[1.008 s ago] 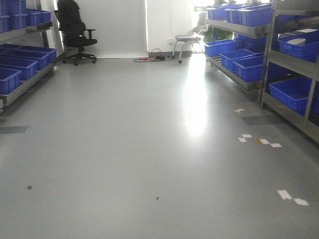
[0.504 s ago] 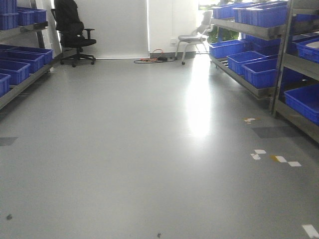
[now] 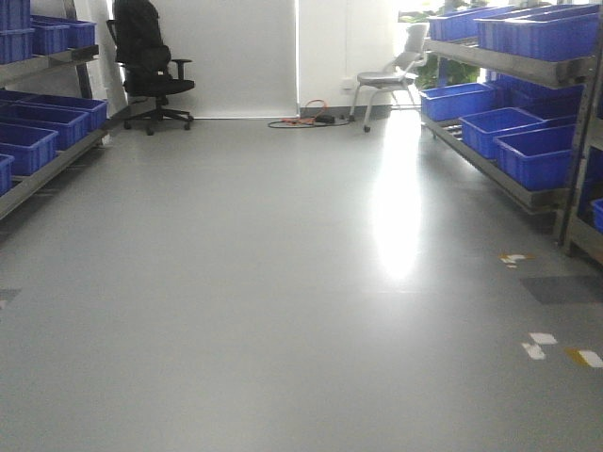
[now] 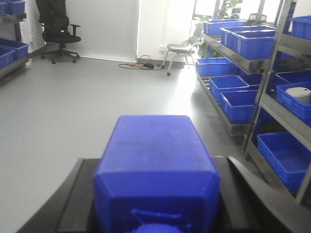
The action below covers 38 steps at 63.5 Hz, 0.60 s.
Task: Pick and sort blue part to right shelf
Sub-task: 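Drive forward between the blue-bin shelves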
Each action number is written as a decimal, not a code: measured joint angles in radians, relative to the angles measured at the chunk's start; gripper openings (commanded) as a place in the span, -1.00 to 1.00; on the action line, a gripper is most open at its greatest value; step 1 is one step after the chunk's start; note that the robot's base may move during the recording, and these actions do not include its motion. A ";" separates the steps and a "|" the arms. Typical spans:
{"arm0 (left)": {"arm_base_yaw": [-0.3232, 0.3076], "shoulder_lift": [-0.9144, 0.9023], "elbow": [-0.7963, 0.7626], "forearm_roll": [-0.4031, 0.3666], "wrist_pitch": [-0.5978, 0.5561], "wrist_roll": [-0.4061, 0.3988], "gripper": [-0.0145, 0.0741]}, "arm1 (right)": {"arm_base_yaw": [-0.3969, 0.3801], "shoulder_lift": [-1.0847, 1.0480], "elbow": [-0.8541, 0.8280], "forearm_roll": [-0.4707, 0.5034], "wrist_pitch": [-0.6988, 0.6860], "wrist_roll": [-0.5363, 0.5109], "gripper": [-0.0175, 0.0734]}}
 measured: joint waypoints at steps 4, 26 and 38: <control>0.000 0.000 0.000 0.000 0.000 0.000 0.08 | 0.000 0.000 0.000 0.000 0.000 0.000 -0.03; 0.000 0.000 0.000 0.000 0.000 0.000 0.08 | 0.000 0.000 0.000 0.000 0.000 0.000 -0.03; 0.000 0.000 0.000 0.000 0.000 0.000 0.08 | 0.000 0.000 0.000 0.000 0.000 0.000 -0.03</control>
